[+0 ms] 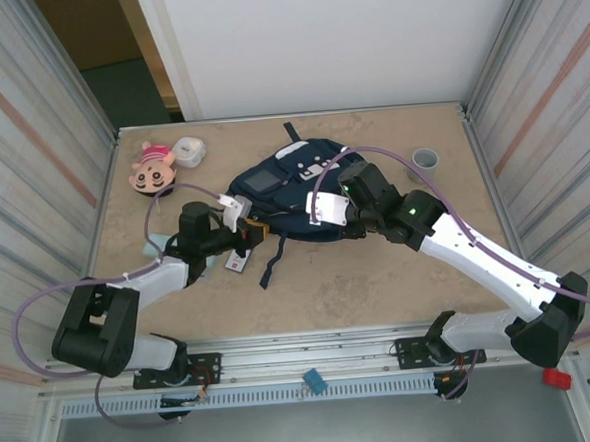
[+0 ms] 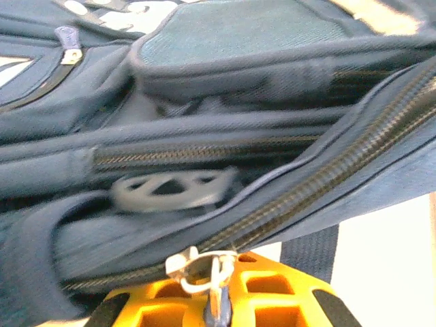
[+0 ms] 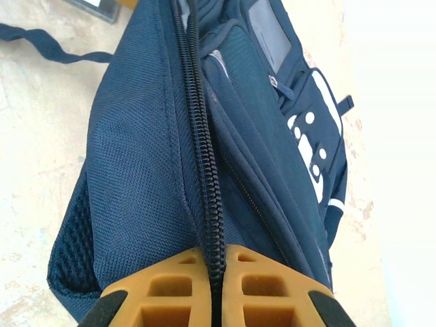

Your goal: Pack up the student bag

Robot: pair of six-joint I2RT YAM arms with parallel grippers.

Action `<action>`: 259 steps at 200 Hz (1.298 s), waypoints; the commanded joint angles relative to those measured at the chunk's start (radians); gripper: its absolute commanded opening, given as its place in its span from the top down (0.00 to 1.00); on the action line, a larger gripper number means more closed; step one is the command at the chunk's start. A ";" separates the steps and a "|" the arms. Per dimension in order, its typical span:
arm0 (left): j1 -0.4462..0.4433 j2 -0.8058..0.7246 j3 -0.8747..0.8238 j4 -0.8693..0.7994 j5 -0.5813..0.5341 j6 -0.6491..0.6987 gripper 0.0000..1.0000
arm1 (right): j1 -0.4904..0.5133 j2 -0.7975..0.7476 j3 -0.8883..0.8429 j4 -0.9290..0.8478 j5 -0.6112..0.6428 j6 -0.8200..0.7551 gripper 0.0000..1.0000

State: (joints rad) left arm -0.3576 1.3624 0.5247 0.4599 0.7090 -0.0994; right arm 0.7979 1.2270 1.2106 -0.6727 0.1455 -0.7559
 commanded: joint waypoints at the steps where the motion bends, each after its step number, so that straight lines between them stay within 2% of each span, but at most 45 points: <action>1: -0.031 -0.055 0.081 -0.097 0.126 0.056 1.00 | 0.019 0.014 -0.021 0.140 0.058 0.092 1.00; 16: -0.052 -0.052 0.118 -0.183 0.154 0.091 1.00 | 0.026 0.026 -0.035 0.170 0.055 0.131 1.00; 52: -0.088 -0.042 0.186 -0.274 0.221 0.100 1.00 | 0.035 0.042 -0.085 0.240 0.049 0.204 1.00; 88: -0.179 -0.023 0.293 -0.427 0.229 0.165 0.98 | 0.036 0.060 -0.139 0.319 0.052 0.276 1.00; 118: -0.226 -0.017 0.309 -0.410 0.187 0.161 0.83 | 0.005 0.064 -0.165 0.320 -0.013 0.284 1.00; 138: -0.226 -0.045 0.295 -0.417 0.150 0.174 0.69 | -0.041 0.038 -0.177 0.285 -0.132 0.257 1.00; 145: -0.224 -0.066 0.287 -0.430 0.131 0.194 0.61 | -0.059 0.023 -0.185 0.271 -0.179 0.235 1.00; 164: -0.218 -0.142 0.261 -0.480 0.048 0.285 0.42 | -0.122 -0.015 -0.191 0.218 -0.323 0.175 1.00; 173: -0.217 -0.182 0.240 -0.503 -0.025 0.340 0.32 | -0.158 -0.022 -0.177 0.173 -0.389 0.150 1.00; 188: -0.216 -0.242 0.180 -0.480 -0.143 0.435 0.23 | -0.205 -0.033 -0.160 0.117 -0.469 0.106 1.00; 204: -0.211 -0.285 0.113 -0.431 -0.235 0.536 0.19 | -0.242 -0.051 -0.165 0.081 -0.534 0.034 1.00; 229: -0.198 -0.264 0.070 -0.405 -0.263 0.746 0.19 | -0.283 -0.058 -0.163 0.039 -0.581 -0.023 1.00; 259: -0.187 -0.170 0.089 -0.327 -0.286 0.820 0.18 | -0.296 -0.063 -0.163 0.003 -0.594 -0.057 1.00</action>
State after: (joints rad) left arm -0.5575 1.1358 0.6018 0.0410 0.4702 0.5617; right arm 0.5098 1.2072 1.0115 -0.6445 -0.3592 -0.7506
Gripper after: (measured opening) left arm 0.816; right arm 0.064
